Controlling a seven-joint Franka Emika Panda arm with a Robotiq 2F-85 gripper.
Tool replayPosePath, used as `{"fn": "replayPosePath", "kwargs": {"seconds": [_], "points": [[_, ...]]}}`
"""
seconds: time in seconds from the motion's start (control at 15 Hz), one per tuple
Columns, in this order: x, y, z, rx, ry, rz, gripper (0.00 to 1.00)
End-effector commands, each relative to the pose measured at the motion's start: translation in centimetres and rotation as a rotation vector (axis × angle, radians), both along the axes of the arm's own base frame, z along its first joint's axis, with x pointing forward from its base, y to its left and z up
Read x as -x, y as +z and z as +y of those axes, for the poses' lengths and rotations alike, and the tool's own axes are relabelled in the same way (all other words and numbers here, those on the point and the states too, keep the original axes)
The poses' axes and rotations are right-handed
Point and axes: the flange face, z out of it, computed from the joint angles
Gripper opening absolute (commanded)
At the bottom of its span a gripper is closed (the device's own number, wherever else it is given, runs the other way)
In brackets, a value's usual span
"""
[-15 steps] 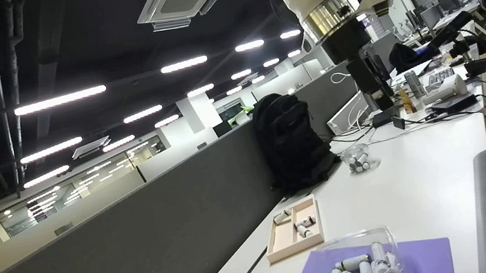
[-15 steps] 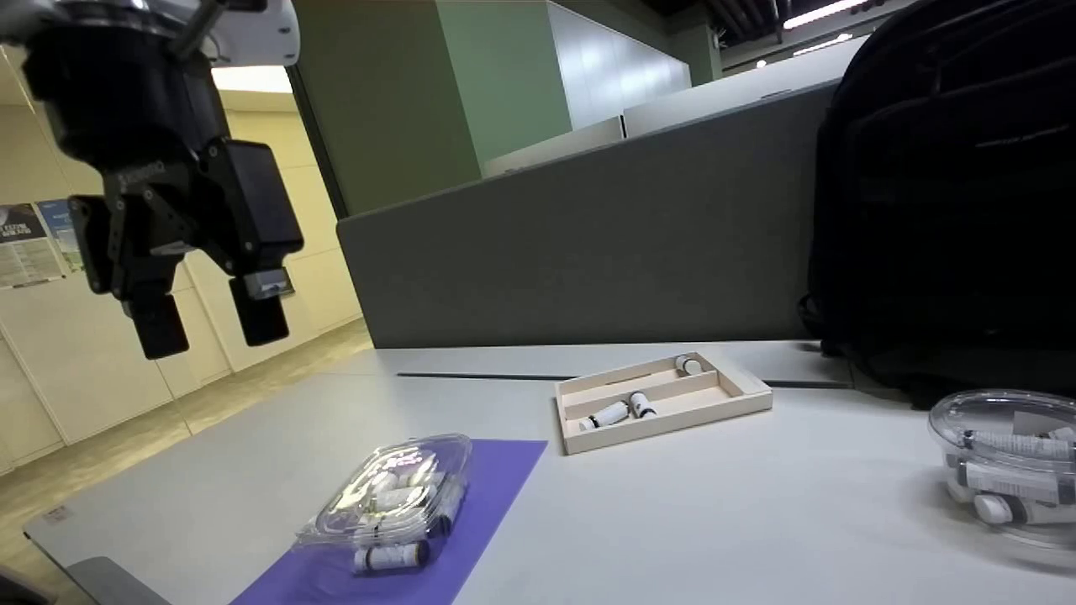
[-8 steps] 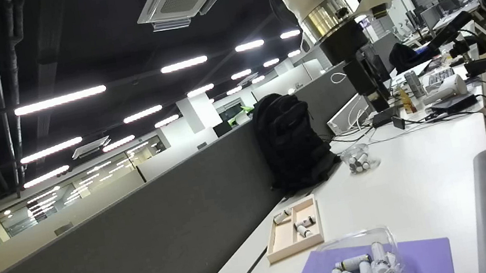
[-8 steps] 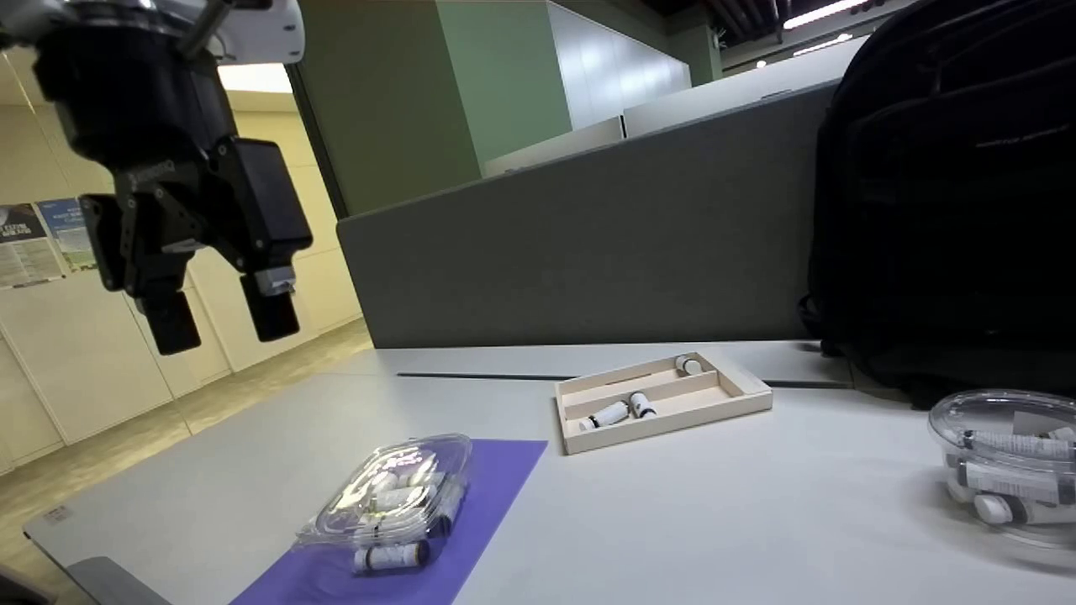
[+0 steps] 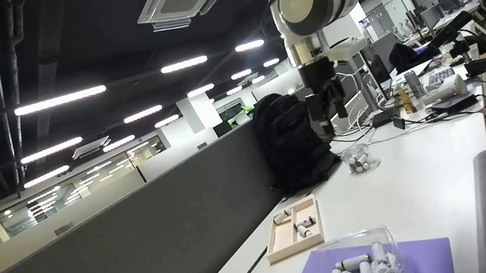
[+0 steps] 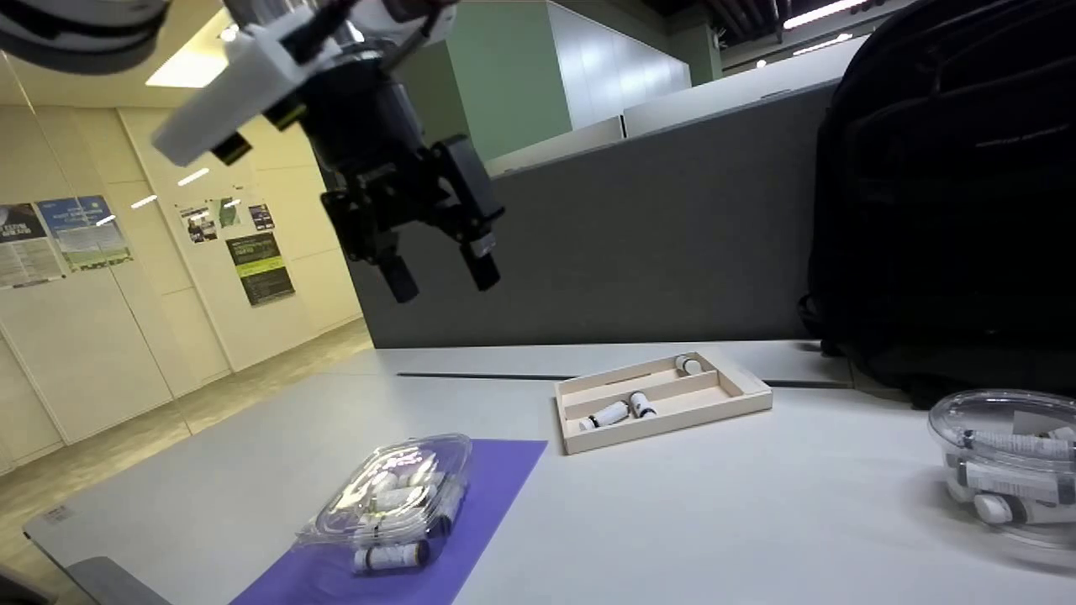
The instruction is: Pick up a bottle from the tray and put it on the table
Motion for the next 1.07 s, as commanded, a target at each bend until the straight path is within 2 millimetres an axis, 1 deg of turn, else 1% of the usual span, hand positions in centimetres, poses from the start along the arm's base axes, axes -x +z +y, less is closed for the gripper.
{"fn": "replayPosePath", "kwargs": {"seconds": [0.0,0.33,0.6,0.73,1.0], "points": [[-6.7,-1.7,-1.3,0.000,-0.078,0.014,1.00],[-13.8,-3.5,-2.4,-0.014,-0.086,0.079,1.00],[-19.0,-5.0,-2.4,-0.057,-0.072,0.132,1.00],[-21.1,-6.2,-2.2,-0.066,-0.064,0.177,1.00],[-24.3,-8.7,-2.2,-0.039,-0.044,0.239,1.00]]}}
